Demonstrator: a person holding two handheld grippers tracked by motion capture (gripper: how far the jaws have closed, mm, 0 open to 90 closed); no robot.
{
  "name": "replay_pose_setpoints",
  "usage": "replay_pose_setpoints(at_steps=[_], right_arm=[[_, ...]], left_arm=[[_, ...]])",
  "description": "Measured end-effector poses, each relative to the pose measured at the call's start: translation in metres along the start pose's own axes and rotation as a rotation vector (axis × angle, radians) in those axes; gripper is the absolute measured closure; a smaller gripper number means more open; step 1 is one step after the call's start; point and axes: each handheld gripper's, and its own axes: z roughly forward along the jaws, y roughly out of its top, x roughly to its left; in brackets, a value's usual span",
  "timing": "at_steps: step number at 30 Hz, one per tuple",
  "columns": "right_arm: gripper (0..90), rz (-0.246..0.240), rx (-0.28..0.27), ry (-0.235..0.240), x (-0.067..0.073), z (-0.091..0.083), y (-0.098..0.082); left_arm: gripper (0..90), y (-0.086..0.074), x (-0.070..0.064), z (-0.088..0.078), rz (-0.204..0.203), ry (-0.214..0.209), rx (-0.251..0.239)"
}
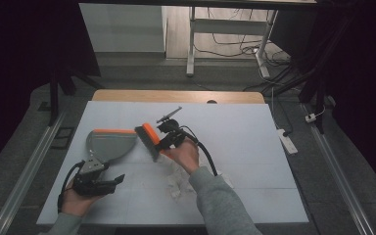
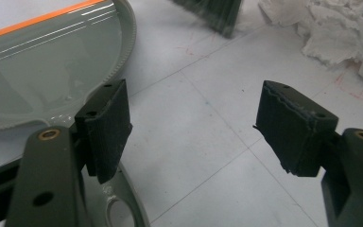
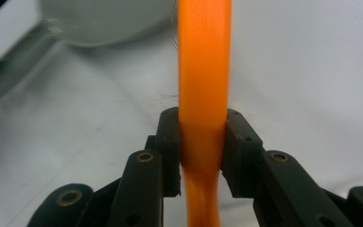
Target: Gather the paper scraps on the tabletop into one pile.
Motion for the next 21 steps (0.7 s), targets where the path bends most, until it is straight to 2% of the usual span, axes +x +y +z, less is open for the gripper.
replay_pose_setpoints(at_steps=[5, 7, 9, 10, 12, 16, 19, 21], right_arm=[[70.9, 0.053, 0.019, -0.049, -0.026, -0.027, -0.023], [70.9, 0.048, 0.020, -0.083, -0.033, -0.041, -0.032], [70.9, 0.048, -0.011, -0.065, -0.037, -0.057, -0.038], [70.9, 0.056, -0.037, -0.044, -0.036, -0.066, -0.040], [70.9, 0.043, -0.082, -0.017, -0.034, -0.082, -0.041], [70.9, 0.000, -0.122, -0.018, -0.027, -0.104, -0.042], [70.9, -0.019, -0.124, -0.009, -0.024, -0.113, -0.047], [70.9, -0.051, -0.092, 0.003, -0.019, -0.113, -0.053]], left_arm=[[27.3, 0.000, -0.001, 0.001, 0.005, -0.002, 0.006], [27.3, -0.001, -0.001, 0.002, 0.005, 0.000, 0.009], [27.3, -0.001, -0.001, 0.002, 0.002, 0.003, 0.012], [27.3, -0.001, -0.001, 0.002, 0.000, 0.003, 0.012], [27.3, -0.002, 0.000, 0.002, -0.002, 0.004, 0.012], [27.3, -0.002, -0.001, 0.002, -0.001, 0.004, 0.012], [27.4, -0.003, 0.000, 0.001, -0.002, 0.005, 0.012], [27.4, -0.002, 0.000, 0.001, -0.004, 0.003, 0.009]])
